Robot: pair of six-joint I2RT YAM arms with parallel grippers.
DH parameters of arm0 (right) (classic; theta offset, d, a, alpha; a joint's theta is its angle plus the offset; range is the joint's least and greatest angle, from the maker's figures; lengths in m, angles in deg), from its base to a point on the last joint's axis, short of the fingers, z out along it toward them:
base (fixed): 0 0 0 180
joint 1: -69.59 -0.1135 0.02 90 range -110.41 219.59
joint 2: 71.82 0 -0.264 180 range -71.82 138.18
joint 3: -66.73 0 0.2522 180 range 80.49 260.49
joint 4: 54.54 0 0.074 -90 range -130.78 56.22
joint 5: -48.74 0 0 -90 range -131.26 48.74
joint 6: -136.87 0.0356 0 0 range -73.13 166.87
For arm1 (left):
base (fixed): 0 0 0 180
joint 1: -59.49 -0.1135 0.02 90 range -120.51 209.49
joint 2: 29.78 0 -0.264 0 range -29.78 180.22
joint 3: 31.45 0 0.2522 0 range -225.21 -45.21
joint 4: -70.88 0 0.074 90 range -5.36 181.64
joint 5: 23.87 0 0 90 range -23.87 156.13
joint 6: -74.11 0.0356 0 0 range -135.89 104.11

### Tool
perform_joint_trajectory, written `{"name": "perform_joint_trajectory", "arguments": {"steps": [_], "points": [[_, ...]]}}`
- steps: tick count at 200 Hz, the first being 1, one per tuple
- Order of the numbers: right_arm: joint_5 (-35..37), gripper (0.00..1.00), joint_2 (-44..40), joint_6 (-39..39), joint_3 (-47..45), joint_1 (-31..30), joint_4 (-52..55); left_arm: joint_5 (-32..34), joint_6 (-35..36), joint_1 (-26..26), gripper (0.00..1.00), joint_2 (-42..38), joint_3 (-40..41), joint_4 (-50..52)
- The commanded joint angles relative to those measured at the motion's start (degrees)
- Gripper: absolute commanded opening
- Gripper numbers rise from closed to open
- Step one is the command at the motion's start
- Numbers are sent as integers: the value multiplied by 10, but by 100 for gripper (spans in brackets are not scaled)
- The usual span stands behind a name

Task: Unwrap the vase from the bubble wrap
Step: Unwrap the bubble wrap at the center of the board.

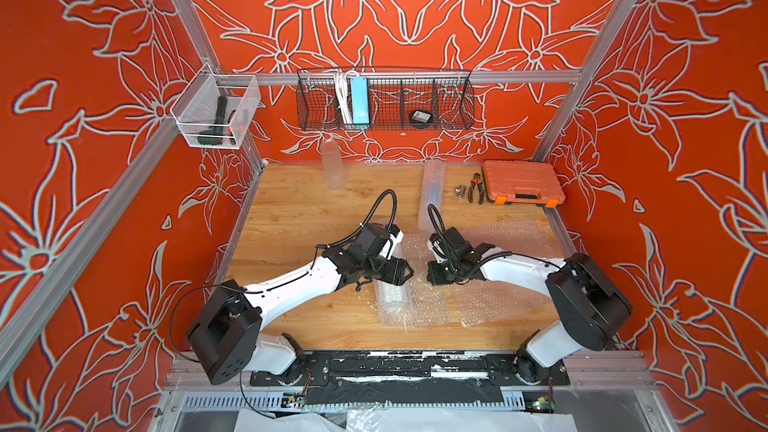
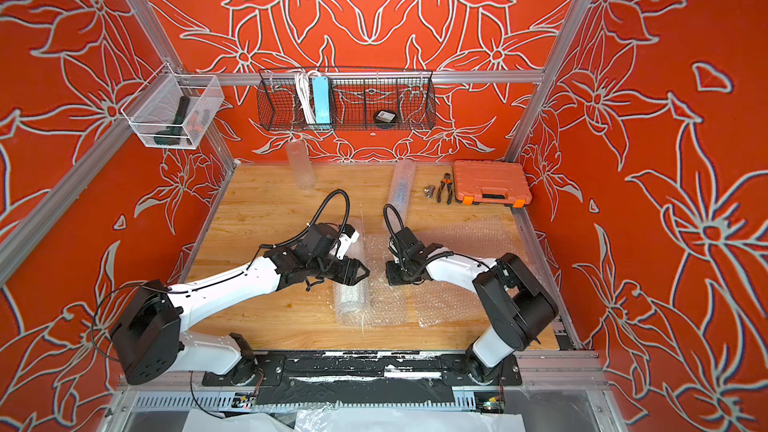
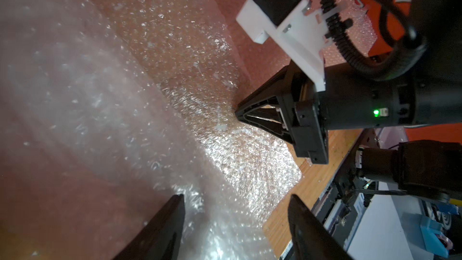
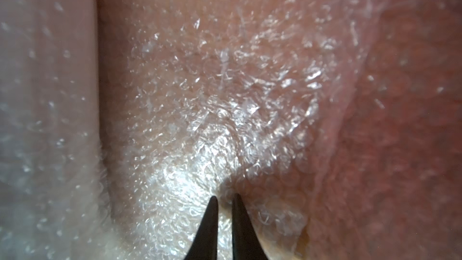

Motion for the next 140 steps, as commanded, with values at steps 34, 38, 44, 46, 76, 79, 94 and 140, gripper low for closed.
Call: {"name": "perform_joint_trajectory", "arguments": {"steps": [34,38,44,46,76,79,94,140], "points": [[21,14,-11,5,-9,-1,22,141,-1,1,68,-11,16,120],[21,14,-11,5,-9,-1,22,149,-2,1,68,-12,16,124],[21,14,-11,5,-7,-1,23,159,-3,1,68,-15,18,130],[21,14,-12,5,-7,-1,23,163,-4,1,68,-16,18,132],[21,14,-14,4,-5,-2,28,219,-14,1,68,-24,28,152],[21,14,-15,4,-4,-1,27,224,-16,1,68,-23,30,154],[23,14,-17,3,-3,-1,31,245,-24,1,68,-26,37,159],[31,13,-17,0,2,-1,39,334,-64,1,71,-46,49,186]]}}
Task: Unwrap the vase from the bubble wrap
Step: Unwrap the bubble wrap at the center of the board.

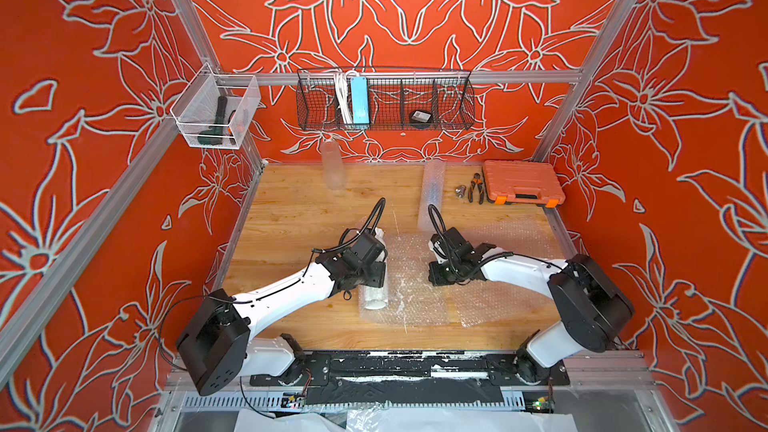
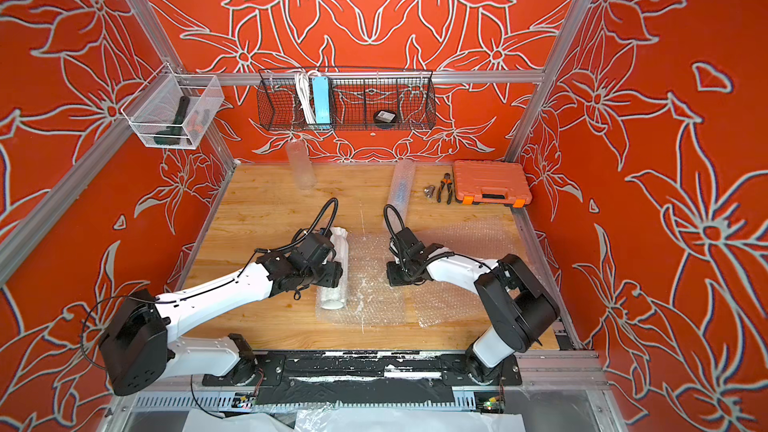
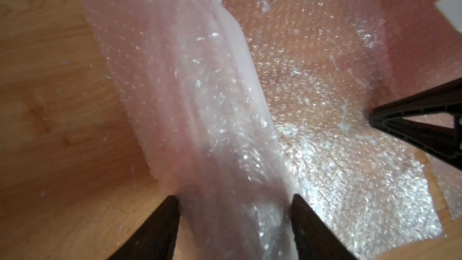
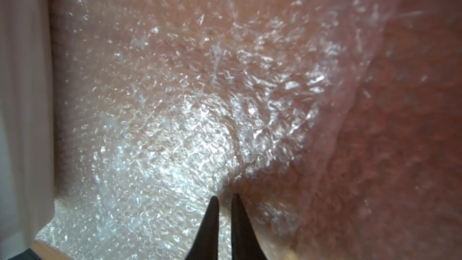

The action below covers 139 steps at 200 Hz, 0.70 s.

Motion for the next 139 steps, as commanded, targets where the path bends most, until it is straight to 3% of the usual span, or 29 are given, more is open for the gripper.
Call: {"name": "perform_joint_trajectory", "arguments": {"steps": [1,38,90,139], "points": [[23,13,-12,0,2,-1,23,90,-28,-2,71,-6,19,73],[25,13,-12,0,3,-1,26,148,-54,-2,74,-42,21,94],[25,12,-13,1,4,-1,26,179,-61,-3,79,-105,28,99],[27,12,-15,1,2,-1,26,271,-91,-3,79,-112,-22,186]]}}
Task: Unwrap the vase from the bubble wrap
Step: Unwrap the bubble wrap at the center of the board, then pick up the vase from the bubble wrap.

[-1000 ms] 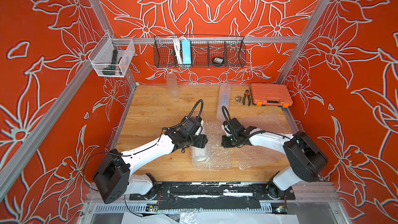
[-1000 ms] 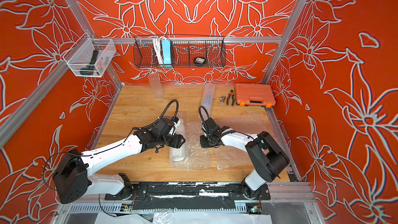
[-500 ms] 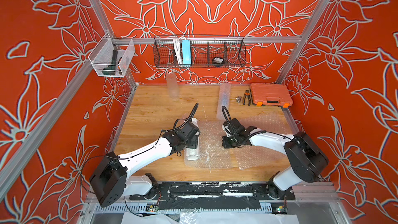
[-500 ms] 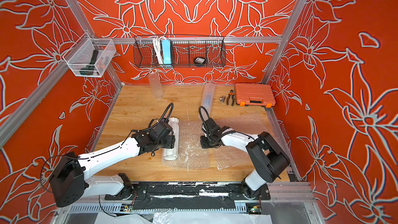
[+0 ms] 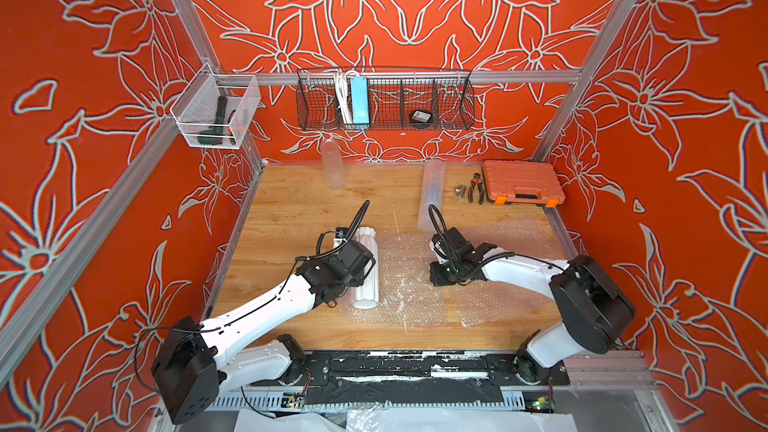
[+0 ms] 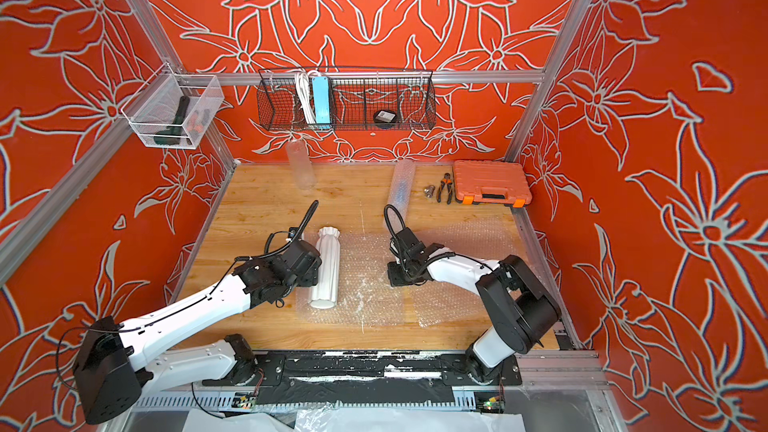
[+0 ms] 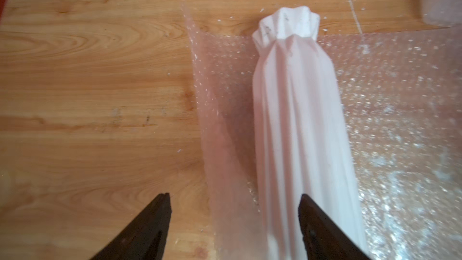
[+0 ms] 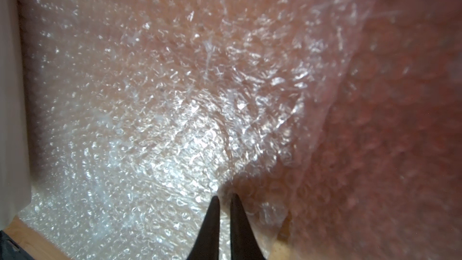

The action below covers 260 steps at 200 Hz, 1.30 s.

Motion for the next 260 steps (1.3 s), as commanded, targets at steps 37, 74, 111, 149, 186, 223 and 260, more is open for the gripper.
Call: {"name": "perform_joint_trajectory", "arguments": {"steps": [37,74,111,149,186,223,260], "points": [[15,12,-10,2,2,-1,14,-52,49,-3,85,-37,-47,-17],[15,12,-12,1,1,-1,14,-177,53,-15,98,-8,-46,-27],[15,12,-13,0,1,-1,15,-260,65,-40,98,29,-50,-3],[17,12,-13,1,-1,-2,13,-289,84,-44,98,73,-66,14],[16,12,-14,1,-1,-1,13,-279,85,-45,98,131,-72,13],[15,12,-15,1,-2,-1,13,-268,89,-46,98,174,-89,8],[15,12,-15,1,-1,-1,13,-286,99,-46,98,215,-91,-10]]}}
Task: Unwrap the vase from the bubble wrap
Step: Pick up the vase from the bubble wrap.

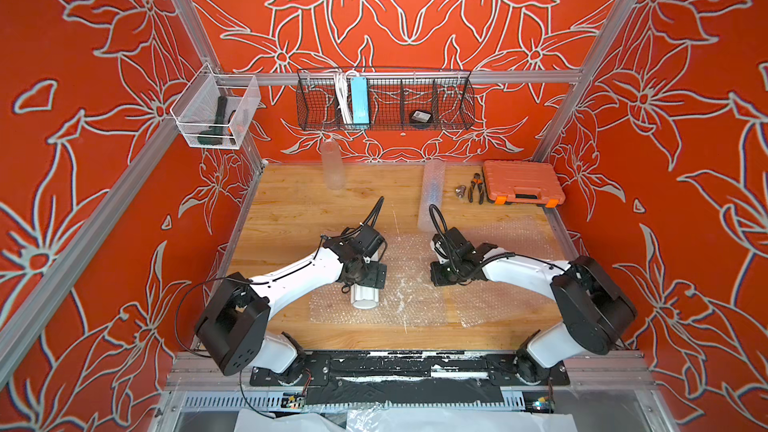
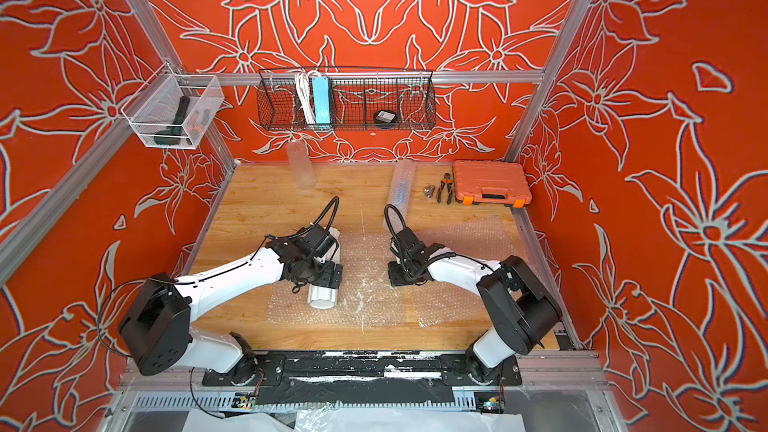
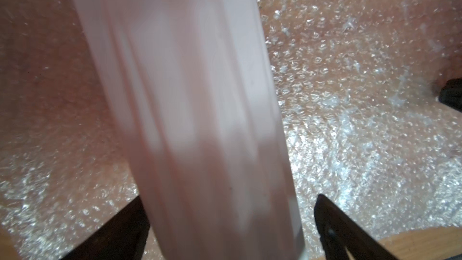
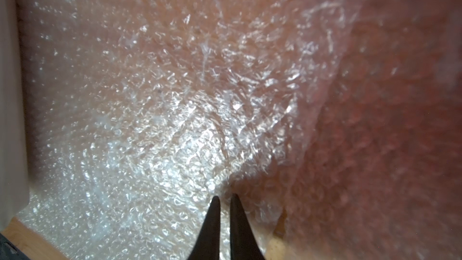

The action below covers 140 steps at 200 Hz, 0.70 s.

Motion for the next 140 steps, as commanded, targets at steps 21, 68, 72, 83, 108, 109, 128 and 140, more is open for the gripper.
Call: {"name": "perform_joint_trajectory", "arguments": {"steps": [21,68,72,83,108,109,128,140], "points": [[13,12,-13,1,1,-1,11,-7,14,-4,98,40,-5,-7],[12,12,-14,1,1,-1,11,-1,14,-4,80,54,3,-17],[12,12,-14,0,1,-1,11,0,13,-4,80,53,5,-19],[12,12,-15,0,1,-1,11,-3,14,-4,77,51,9,-23],[12,12,-15,1,0,-1,10,6,9,-3,73,38,18,-30],[13,12,-16,1,-1,-1,10,6,9,-3,73,37,19,-30],[14,12,-14,0,0,-1,10,13,8,-3,72,14,21,-38],[16,12,-12,0,-1,-2,9,17,6,-4,71,-6,24,-48]]}}
